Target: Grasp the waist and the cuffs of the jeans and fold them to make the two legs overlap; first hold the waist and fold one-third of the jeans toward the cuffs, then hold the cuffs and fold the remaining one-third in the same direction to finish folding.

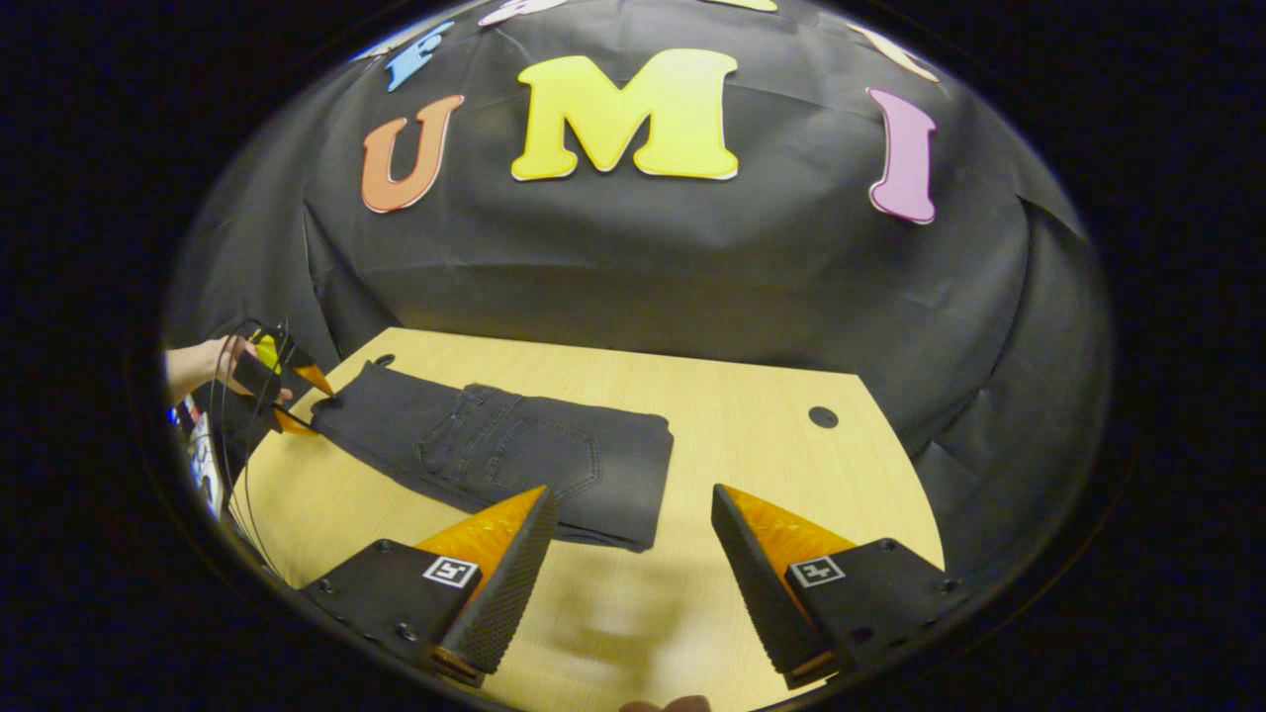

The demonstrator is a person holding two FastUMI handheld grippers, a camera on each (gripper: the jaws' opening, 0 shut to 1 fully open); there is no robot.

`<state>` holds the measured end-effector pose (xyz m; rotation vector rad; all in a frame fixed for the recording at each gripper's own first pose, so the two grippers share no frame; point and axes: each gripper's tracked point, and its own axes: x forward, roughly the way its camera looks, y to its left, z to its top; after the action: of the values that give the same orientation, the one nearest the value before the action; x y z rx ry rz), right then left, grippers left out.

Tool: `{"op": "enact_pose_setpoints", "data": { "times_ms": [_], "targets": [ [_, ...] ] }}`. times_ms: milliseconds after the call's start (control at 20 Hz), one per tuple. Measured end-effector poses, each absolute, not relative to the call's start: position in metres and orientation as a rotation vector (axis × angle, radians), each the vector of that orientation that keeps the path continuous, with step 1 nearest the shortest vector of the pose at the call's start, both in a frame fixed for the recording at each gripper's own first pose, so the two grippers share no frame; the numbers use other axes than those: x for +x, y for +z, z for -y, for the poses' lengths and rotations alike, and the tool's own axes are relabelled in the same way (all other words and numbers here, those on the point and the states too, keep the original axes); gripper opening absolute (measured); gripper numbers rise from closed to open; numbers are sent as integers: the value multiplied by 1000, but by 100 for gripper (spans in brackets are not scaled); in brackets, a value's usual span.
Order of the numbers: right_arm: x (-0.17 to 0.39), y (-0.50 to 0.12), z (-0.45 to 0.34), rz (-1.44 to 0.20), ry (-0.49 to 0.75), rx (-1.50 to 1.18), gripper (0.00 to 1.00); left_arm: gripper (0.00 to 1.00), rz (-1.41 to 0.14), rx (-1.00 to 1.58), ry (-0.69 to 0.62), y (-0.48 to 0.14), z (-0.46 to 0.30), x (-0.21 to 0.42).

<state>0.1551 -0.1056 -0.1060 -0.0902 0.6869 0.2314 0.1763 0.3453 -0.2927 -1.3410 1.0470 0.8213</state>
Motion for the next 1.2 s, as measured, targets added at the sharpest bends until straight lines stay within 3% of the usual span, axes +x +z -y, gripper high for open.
{"op": "enact_pose_setpoints", "data": {
  "times_ms": [200,300,350,400,450,500,550,850,950,1200],
  "targets": [
    [152,-121,104,-712,239,-98,98,98,-1180,-1328,868,-296,-345,175],
    [149,-131,103,-737,232,-66,98,91,-1233,-1305,907,-300,-346,171],
    [149,-135,105,-745,224,-49,98,95,-1260,-1292,922,-303,-344,167],
    [147,-137,105,-747,216,-36,98,68,-1261,-1279,928,-304,-346,165],
    [145,-139,106,-751,211,-24,98,75,-1270,-1262,933,-304,-345,161],
    [143,-141,107,-757,207,-13,98,71,-1266,-1252,933,-304,-345,161],
    [140,-146,109,-766,200,1,98,51,-1255,-1245,927,-305,-344,160],
    [124,-143,129,-778,162,26,97,15,-1058,-1272,850,-308,-337,177],
    [117,-135,135,-774,162,11,97,10,-1011,-1215,822,-302,-336,181],
    [99,-105,146,-709,149,-32,99,6,-882,-968,618,-233,-316,210]
  ]
}}
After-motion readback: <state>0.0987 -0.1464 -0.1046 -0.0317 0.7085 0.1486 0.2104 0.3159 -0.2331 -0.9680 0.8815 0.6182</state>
